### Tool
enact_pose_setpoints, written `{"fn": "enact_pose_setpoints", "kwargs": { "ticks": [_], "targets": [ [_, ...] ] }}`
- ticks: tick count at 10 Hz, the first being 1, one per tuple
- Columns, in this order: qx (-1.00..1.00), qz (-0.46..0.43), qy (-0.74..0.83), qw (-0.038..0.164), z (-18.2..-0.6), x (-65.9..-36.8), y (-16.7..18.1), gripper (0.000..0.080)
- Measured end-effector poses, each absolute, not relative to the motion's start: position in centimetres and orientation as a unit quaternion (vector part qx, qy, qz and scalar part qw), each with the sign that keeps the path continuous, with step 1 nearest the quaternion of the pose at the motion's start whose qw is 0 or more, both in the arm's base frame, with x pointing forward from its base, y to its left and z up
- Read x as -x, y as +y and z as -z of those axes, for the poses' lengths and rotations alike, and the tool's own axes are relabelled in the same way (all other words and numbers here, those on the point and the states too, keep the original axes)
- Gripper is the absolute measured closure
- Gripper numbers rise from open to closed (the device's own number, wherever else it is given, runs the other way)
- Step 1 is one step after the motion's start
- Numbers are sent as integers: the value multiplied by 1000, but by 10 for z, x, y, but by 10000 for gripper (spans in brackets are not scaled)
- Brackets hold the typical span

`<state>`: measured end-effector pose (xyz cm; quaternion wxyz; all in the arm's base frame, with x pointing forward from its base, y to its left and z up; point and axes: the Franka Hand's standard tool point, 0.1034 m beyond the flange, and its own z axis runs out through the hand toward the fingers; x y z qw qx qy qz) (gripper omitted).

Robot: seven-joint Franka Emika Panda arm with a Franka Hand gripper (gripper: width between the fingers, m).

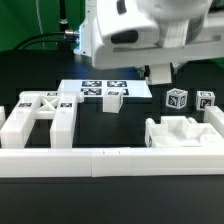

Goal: Assemble chair

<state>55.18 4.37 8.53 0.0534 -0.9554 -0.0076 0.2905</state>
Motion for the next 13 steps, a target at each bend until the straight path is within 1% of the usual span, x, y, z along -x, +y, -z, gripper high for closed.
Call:
{"fn": "enact_pose_setpoints", "kwargs": {
  "ticks": [2,3,4,6,7,9,10,11,12,13],
  "targets": [
    [975,-216,-2,49,-84,-555,41,515],
    [979,-196,-2,48,-85,-556,41,515],
    [987,-152,-17,46,-89,-571,43,515],
    [994,-92,-43,36,-112,-593,61,515],
    [997,-36,-52,35,-116,-609,70,515],
    [998,36,-48,33,-113,-614,67,515],
    [994,96,-46,29,-114,-619,65,515],
    [992,117,-44,28,-112,-617,67,515],
    [985,160,-49,29,-115,-625,81,515],
    [984,164,-60,30,-111,-626,91,515]
  ]
}}
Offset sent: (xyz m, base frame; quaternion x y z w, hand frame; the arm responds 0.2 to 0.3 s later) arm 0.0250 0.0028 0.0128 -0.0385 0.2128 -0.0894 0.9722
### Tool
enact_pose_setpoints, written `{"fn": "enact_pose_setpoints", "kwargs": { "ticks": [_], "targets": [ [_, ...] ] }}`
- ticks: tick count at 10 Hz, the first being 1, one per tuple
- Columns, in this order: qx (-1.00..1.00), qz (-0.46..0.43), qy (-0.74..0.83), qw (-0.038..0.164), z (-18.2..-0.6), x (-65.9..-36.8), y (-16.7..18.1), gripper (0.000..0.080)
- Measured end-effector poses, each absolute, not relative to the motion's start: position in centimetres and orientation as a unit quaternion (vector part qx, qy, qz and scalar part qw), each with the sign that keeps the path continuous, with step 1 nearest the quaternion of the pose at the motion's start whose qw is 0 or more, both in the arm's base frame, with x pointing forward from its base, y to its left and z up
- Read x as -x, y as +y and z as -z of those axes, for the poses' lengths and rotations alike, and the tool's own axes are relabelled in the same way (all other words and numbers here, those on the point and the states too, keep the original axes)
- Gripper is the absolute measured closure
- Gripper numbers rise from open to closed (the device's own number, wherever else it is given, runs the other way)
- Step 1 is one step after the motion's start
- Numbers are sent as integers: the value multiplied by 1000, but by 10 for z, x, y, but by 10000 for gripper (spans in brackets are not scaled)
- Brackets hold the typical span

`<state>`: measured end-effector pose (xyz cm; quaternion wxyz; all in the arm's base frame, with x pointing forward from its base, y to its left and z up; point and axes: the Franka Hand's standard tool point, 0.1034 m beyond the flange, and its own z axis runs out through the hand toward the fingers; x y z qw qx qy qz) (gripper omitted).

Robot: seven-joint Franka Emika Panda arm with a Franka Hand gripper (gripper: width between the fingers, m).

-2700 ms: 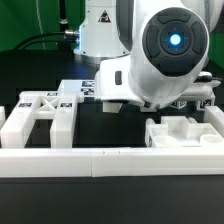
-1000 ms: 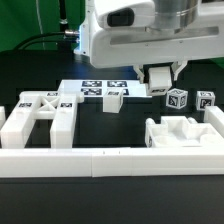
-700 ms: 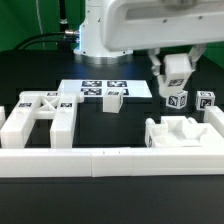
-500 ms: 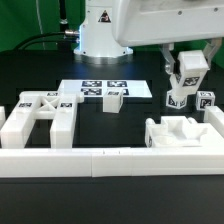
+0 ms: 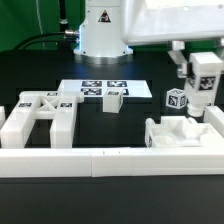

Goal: Assemble chair

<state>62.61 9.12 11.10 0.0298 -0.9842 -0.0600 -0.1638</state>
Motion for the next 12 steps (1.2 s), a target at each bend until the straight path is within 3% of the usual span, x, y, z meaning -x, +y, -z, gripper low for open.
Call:
{"fn": "enact_pose_setpoints", "kwargs": {
  "ticks": [12],
  "targets": [
    [983,162,-83,29,-88,-645,99,515]
  ]
}}
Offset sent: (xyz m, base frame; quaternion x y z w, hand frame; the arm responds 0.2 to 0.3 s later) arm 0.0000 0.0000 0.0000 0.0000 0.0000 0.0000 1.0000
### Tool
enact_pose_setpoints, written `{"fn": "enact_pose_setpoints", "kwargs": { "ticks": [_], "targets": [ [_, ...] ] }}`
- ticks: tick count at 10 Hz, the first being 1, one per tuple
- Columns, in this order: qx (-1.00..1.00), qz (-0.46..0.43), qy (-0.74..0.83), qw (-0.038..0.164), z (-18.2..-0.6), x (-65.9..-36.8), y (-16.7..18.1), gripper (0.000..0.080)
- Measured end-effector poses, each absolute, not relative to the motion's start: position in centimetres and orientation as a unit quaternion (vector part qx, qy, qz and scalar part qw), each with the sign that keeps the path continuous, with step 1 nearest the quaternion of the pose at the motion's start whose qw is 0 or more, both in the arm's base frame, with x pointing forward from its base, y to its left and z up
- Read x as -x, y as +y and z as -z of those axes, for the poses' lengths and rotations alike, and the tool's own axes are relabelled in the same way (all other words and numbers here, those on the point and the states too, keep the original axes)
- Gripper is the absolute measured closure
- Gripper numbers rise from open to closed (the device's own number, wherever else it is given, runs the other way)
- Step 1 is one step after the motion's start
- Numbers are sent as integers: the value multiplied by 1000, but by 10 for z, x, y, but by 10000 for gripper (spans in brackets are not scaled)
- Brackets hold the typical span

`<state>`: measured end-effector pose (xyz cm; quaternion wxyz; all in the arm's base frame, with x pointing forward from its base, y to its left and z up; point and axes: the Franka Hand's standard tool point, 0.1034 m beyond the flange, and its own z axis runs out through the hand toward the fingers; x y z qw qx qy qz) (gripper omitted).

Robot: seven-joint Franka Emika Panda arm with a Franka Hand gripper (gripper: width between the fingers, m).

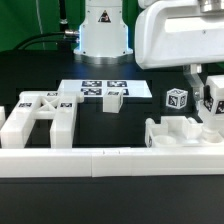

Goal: Assemble chair

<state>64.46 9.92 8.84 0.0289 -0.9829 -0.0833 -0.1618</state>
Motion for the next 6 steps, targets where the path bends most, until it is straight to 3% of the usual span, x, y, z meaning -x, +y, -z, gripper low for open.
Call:
{"fn": "enact_pose_setpoints", "kwargs": {
  "ticks": [6],
  "targets": [
    [982,165,-83,29,-79,-640,102,515]
  ]
}}
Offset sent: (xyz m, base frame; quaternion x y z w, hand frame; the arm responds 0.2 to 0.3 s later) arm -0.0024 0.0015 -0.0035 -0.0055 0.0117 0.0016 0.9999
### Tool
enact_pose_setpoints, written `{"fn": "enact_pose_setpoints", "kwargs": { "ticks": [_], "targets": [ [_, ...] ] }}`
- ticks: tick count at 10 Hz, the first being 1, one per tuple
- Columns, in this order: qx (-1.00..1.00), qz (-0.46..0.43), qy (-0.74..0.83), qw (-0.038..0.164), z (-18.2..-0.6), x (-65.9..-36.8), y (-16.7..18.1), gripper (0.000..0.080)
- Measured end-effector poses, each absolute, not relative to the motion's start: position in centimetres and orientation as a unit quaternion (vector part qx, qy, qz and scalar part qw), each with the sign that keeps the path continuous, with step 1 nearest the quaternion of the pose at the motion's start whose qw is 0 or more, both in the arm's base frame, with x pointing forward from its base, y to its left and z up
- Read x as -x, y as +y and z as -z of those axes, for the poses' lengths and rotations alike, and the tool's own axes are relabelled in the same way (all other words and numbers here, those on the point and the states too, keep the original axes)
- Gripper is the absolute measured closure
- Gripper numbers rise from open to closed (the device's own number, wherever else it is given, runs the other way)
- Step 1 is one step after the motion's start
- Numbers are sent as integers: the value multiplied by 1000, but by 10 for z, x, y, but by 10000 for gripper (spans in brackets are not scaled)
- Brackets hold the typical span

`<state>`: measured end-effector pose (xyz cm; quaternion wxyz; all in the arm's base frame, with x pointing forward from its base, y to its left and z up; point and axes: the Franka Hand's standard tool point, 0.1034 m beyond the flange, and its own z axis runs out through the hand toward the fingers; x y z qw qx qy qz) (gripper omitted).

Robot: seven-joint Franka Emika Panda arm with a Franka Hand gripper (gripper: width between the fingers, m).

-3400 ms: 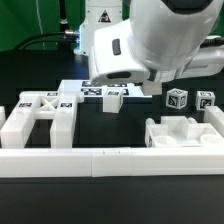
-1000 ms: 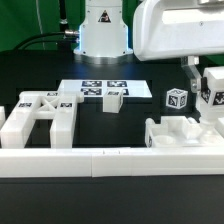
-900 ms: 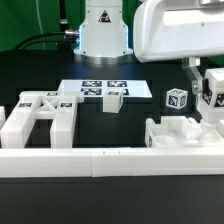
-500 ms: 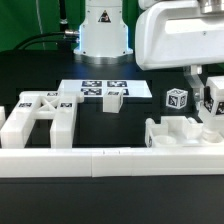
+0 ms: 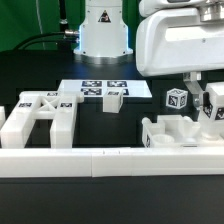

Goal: Assemble chair

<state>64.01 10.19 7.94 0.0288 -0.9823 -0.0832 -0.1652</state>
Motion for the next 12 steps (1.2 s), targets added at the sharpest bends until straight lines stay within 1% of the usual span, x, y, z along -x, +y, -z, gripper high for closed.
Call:
{"fn": "enact_pose_setpoints", "kwargs": {
  "ticks": [3,6,7,8,9,10,11,12],
  "targets": [
    [977,200,-75,29,-73,-627,109,515],
    [972,219,-77,28,-72,-623,110,515],
    [972,219,-78,28,-72,-623,110,431],
    [972,219,-78,28,-71,-623,110,289],
    [973,216,-80,27,-72,-623,109,289],
    [976,199,-84,27,-76,-626,105,175],
    [977,193,-82,27,-83,-630,104,158],
    [978,188,-83,27,-87,-631,102,158]
  ]
}}
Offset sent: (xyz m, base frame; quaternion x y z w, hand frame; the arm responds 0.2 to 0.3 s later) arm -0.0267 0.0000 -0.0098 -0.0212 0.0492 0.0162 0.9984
